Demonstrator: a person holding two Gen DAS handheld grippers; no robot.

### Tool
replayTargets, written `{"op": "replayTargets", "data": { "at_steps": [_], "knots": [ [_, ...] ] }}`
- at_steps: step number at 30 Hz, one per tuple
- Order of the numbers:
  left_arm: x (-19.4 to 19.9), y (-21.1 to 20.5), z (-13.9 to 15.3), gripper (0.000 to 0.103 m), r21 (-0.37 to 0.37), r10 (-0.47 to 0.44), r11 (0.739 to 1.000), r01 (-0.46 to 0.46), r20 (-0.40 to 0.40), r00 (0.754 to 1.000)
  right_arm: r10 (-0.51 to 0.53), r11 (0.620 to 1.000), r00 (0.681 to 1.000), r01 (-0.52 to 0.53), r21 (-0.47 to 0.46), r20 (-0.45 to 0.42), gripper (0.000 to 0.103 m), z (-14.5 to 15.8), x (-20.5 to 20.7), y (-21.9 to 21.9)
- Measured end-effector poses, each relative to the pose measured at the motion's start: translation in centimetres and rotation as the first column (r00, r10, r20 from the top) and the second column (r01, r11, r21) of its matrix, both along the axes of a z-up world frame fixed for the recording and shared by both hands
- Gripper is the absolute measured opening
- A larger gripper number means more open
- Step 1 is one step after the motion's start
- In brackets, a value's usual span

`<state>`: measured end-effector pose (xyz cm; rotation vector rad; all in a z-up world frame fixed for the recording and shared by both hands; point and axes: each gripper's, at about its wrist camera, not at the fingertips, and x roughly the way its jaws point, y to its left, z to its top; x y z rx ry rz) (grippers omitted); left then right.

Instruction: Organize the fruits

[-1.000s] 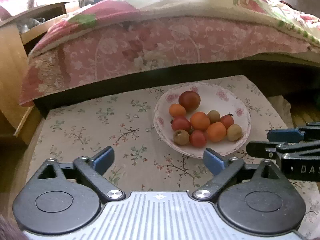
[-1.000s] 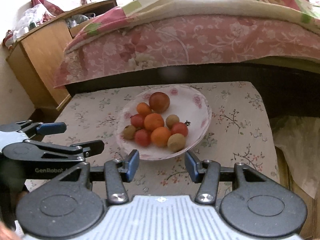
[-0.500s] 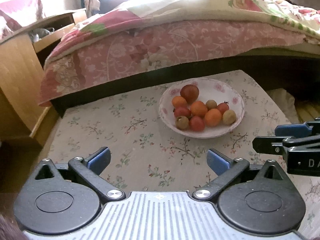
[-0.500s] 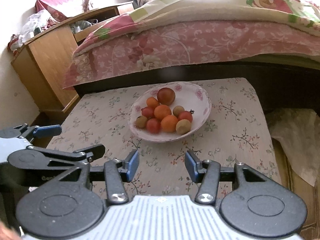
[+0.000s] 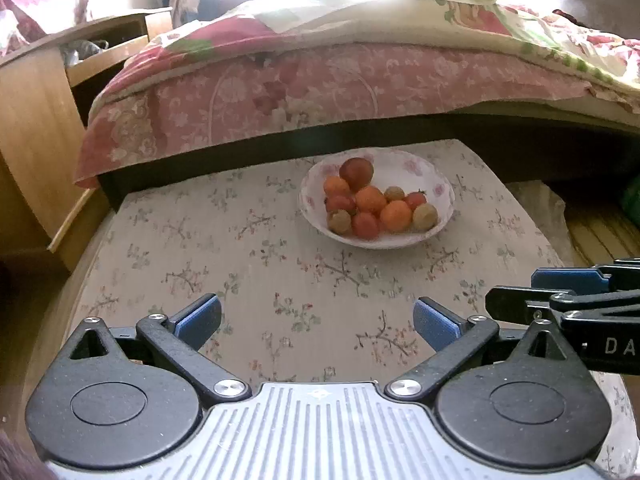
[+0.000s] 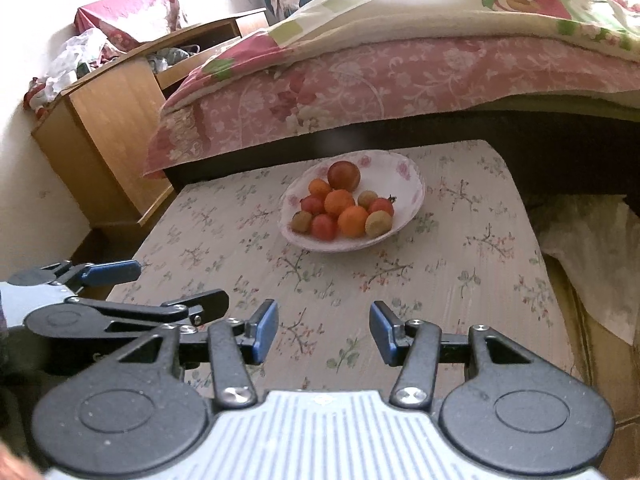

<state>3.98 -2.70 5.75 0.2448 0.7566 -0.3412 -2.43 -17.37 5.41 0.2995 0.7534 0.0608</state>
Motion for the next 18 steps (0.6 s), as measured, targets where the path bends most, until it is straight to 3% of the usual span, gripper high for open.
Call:
{"op": "replayTargets", "data": {
  "at_steps": [18],
  "knots": [
    [-3.2, 1.7, -1.2, 0.103, -0.016, 0.013, 1.0, -0.015, -0.095, 0.995, -0.007, 1.0, 0.999, 0.007, 0.003, -0.036, 0.051, -0.8, -3.6, 1.6]
  ]
}}
